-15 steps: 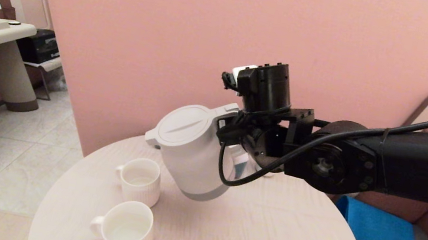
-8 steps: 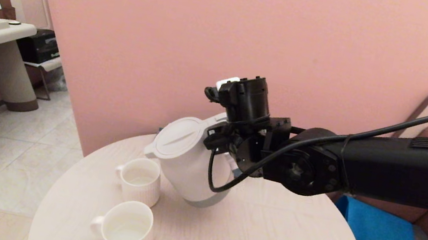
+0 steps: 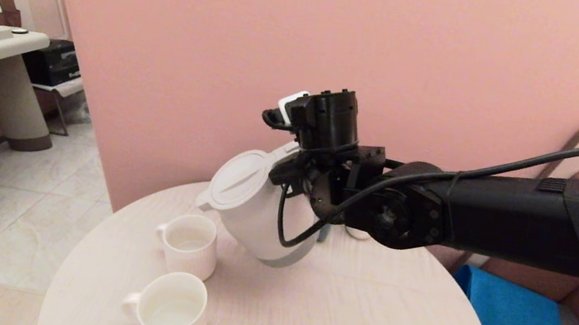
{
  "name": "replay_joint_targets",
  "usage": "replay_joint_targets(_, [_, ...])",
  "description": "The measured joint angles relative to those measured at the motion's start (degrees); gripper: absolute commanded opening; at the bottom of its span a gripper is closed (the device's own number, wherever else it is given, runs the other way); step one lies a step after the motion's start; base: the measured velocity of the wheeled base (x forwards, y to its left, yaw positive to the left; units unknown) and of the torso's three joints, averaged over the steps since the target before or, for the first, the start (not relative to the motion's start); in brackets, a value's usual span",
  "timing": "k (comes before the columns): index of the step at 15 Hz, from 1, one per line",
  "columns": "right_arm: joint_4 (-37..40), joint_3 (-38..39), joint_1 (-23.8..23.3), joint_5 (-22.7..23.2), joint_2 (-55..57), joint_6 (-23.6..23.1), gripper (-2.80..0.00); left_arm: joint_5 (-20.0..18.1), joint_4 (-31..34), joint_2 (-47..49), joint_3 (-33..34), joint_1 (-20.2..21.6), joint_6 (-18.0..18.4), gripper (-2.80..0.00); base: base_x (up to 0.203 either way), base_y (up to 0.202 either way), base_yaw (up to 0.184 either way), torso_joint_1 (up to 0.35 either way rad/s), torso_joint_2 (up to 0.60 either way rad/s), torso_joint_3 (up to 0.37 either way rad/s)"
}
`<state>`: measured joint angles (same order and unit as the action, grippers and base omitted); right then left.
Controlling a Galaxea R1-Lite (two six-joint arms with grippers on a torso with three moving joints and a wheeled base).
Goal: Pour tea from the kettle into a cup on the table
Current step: Pour water into the cup
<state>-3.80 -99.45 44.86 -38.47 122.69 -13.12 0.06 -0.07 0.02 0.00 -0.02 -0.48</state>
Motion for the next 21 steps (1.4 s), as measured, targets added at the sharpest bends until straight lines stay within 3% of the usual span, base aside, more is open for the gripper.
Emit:
replay_joint_targets(16, [3.1,-11.4,0.3,0.9,6.2,-15.4,-2.80,0.0,0.0,0.0,0.0,0.0,0.0,-2.80,0.000,0.000,0.000,0.000,0.00,0.000])
replay_joint_targets(21, [3.0,-12.0,1.7,0.6,7.7,-17.7,-2.80,0.0,0.0,0.0,0.0,0.0,0.0,-2.80,0.000,0.000,0.000,0.000,0.00,0.000])
